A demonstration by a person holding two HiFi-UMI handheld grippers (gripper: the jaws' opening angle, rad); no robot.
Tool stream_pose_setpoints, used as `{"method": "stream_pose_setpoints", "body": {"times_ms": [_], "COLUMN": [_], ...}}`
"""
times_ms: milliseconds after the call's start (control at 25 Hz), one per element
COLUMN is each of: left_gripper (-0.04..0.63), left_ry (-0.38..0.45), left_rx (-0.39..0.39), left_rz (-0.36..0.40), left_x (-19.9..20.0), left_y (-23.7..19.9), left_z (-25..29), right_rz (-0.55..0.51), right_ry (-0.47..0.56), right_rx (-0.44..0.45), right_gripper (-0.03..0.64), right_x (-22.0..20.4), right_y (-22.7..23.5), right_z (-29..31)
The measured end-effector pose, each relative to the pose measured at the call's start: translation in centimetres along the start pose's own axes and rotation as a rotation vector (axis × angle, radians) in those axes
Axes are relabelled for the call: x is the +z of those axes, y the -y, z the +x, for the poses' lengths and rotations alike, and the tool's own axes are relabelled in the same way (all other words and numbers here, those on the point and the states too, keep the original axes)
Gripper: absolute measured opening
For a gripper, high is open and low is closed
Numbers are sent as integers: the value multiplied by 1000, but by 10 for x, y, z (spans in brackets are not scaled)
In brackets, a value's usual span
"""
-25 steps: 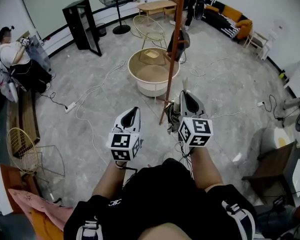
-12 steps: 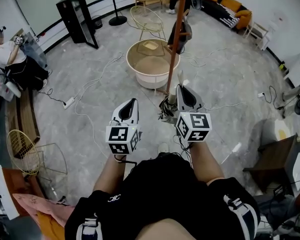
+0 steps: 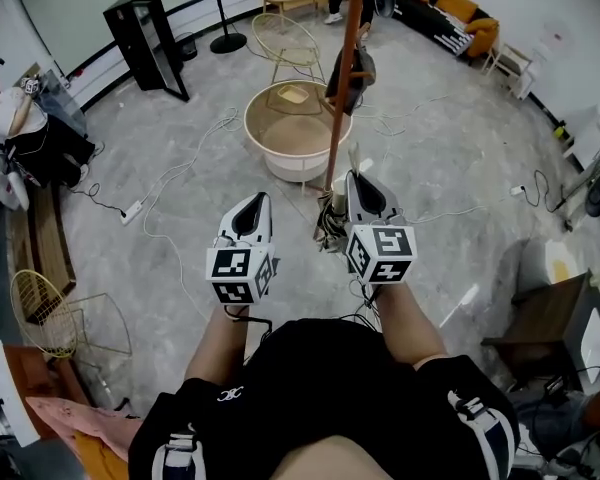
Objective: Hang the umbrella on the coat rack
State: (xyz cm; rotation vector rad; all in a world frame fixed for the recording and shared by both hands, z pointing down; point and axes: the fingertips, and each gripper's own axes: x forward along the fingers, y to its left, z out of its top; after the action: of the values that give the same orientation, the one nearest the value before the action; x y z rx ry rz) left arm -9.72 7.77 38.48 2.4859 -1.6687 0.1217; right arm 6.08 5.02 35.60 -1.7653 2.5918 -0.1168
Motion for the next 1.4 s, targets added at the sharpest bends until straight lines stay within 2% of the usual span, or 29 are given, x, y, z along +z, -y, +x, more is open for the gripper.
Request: {"method": "stream_pose_setpoints", "body": {"times_ms": [240,520,760,880,1040,1280,1400], "left_gripper": [18,18,17,18,18,18,18], "left_ry": [-22,-28,-29,-44,-33,-16,-18], "left_rx": [4,51,87,92,85,12,-40], "left_rz": [12,22,23,16,5,12,21], "left_x": [3,12,15,11,4,0,8], "left_y": [31,84,96,90,60,7,-32], "left_z": [48,114,155,174,208,266,301], "right_rz": [2,2,-2,11,-5,-81,-105], "right_ry": [-15,-23,-30,-52,-61,-18,-42], "right_rx": [31,101,130,119,102,48,-18], "right_gripper": [17,17,17,17,17,17,17], "right_x": [1,7,5,-3,-17,-39,-51], "right_y": [44,118,158,173,177,164,158], "right_z": [18,37,71,94,134,201,250]}}
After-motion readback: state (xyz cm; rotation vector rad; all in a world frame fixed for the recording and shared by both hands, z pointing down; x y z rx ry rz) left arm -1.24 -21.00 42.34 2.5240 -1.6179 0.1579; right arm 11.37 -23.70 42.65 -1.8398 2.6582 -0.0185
